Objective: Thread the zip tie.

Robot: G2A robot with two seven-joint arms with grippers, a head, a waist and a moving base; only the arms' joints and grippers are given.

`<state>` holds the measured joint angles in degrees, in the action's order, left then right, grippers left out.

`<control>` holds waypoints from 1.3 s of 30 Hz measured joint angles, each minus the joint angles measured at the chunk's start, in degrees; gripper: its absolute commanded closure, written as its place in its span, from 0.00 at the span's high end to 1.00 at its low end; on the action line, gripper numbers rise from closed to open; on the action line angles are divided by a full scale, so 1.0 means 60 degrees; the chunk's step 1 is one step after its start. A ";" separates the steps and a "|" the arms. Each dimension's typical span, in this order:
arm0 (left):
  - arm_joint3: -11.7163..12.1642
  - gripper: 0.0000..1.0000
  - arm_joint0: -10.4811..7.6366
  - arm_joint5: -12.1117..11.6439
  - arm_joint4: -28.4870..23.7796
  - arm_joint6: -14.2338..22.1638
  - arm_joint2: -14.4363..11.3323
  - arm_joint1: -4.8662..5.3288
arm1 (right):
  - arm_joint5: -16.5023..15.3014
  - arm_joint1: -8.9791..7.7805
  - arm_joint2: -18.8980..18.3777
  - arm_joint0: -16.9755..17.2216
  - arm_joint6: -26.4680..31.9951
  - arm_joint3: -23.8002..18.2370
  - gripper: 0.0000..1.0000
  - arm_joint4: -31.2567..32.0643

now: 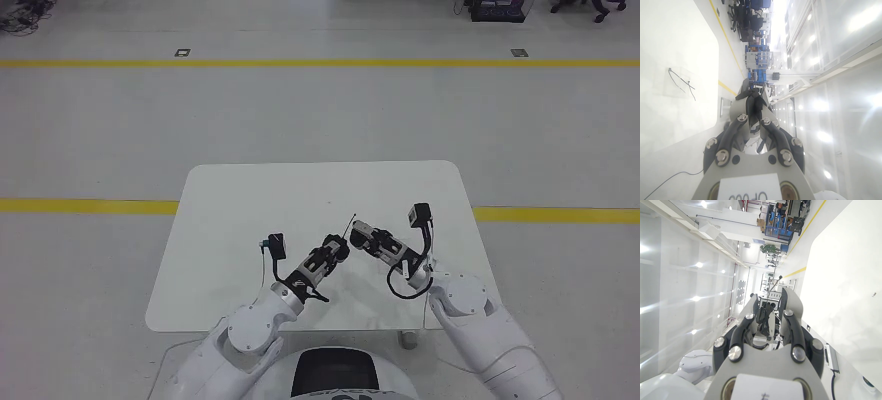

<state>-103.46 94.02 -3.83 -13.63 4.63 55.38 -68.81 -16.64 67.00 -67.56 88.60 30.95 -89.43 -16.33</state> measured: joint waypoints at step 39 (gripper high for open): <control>0.0157 0.00 0.0419 0.0244 -0.1772 0.3711 0.1610 0.0510 | -0.0216 -0.0395 -0.1123 -0.0350 0.4831 0.1591 1.00 -0.1909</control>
<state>-102.51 96.54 -2.36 -24.26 26.90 65.04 -65.74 -17.94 64.63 -74.30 86.50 59.94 -79.88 -27.78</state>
